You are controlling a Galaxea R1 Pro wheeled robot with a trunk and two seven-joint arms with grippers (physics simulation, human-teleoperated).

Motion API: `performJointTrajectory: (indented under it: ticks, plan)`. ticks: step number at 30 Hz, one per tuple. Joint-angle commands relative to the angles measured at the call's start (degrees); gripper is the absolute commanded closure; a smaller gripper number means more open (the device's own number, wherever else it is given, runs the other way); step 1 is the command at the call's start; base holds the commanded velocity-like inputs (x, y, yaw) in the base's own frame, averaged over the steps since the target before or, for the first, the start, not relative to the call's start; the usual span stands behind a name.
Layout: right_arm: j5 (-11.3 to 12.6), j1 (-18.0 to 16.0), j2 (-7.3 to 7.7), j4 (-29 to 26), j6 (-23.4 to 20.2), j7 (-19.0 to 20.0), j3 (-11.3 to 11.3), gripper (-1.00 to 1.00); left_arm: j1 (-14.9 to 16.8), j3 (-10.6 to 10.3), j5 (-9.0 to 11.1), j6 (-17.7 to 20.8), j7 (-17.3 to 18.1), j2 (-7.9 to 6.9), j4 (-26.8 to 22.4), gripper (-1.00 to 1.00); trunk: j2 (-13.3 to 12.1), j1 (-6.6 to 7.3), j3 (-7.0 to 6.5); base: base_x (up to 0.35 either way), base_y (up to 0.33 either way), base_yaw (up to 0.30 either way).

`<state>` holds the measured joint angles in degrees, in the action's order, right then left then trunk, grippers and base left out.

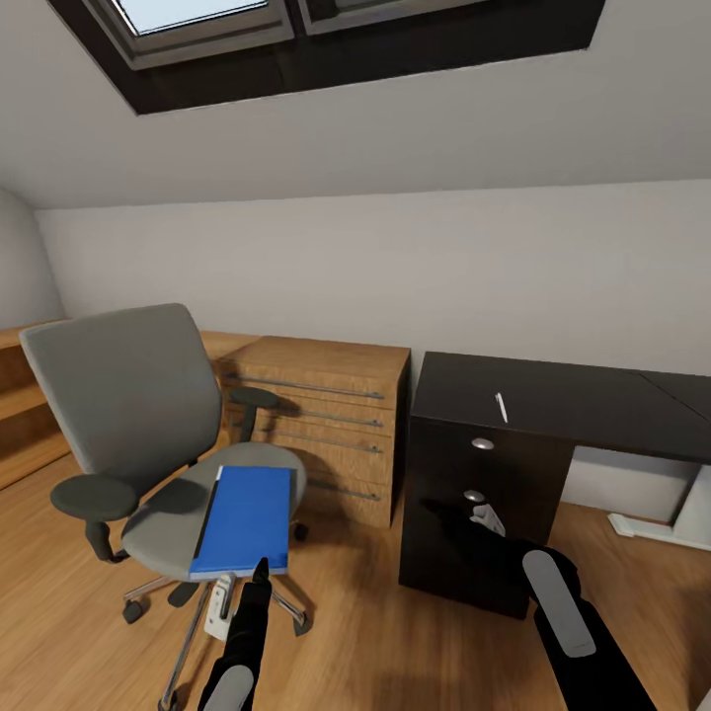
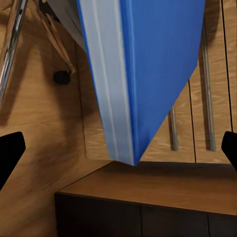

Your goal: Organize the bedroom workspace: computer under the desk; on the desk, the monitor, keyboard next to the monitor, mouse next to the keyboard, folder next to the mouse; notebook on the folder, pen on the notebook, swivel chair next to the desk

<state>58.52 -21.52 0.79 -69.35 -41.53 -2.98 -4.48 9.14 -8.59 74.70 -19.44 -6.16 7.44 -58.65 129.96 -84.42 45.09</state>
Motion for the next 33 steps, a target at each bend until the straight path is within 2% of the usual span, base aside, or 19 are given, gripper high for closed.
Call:
performJointTrajectory:
  ticks: [1, 4, 12, 16, 21, 25, 33]
  plan:
    - [0.3, 0.0, 0.00, 0.1, -0.3, -0.3, 0.0, -1.00, 0.0, -0.2, 0.2, -0.3, -0.3, -0.04, -0.1, -1.00, 0.0, 0.01, 0.06, 0.038, 0.000, 0.000]
    - [-0.3, 0.3, 0.03, 0.9, -0.3, -0.3, 1.2, -1.00, 0.1, -0.2, 0.3, -0.3, -0.3, -0.04, -0.1, -1.00, 0.0, 0.01, 0.06, 0.025, 0.000, 0.000]
    - [-3.2, 3.6, 0.74, 3.3, -0.4, 0.0, 8.0, -1.00, 0.1, -0.2, 1.1, 0.0, -0.3, -0.13, -0.1, -1.00, 0.0, 0.01, 0.06, 0.008, 0.000, 0.000]
    - [-4.3, 5.3, 0.92, 3.6, -0.4, 0.0, 9.1, -1.00, 0.1, -0.2, 1.2, 0.2, -0.3, -0.22, -0.1, -1.00, 0.0, 0.01, 0.06, 0.002, 0.000, 0.000]
    - [-7.1, 8.1, 1.03, 3.8, -0.4, 0.1, 11.0, -1.00, 0.3, -0.2, 1.2, 0.2, -0.2, -0.33, -0.1, -1.00, 0.0, 0.01, 0.06, 0.020, 0.000, 0.000]
    - [-8.9, 9.2, 1.08, 3.8, -0.4, 0.1, 12.6, -1.00, 0.3, -0.2, 1.1, 0.3, 0.0, -0.35, -0.1, -1.00, 0.0, 0.01, 0.06, 0.145, 0.000, 0.000]
    - [-12.0, 11.9, 1.13, 3.9, -0.4, 0.2, 14.2, -1.00, 0.3, -0.3, 0.7, 0.3, 3.4, -0.39, 0.5, -1.00, 0.0, 0.01, 0.06, 0.119, 0.000, 0.000]
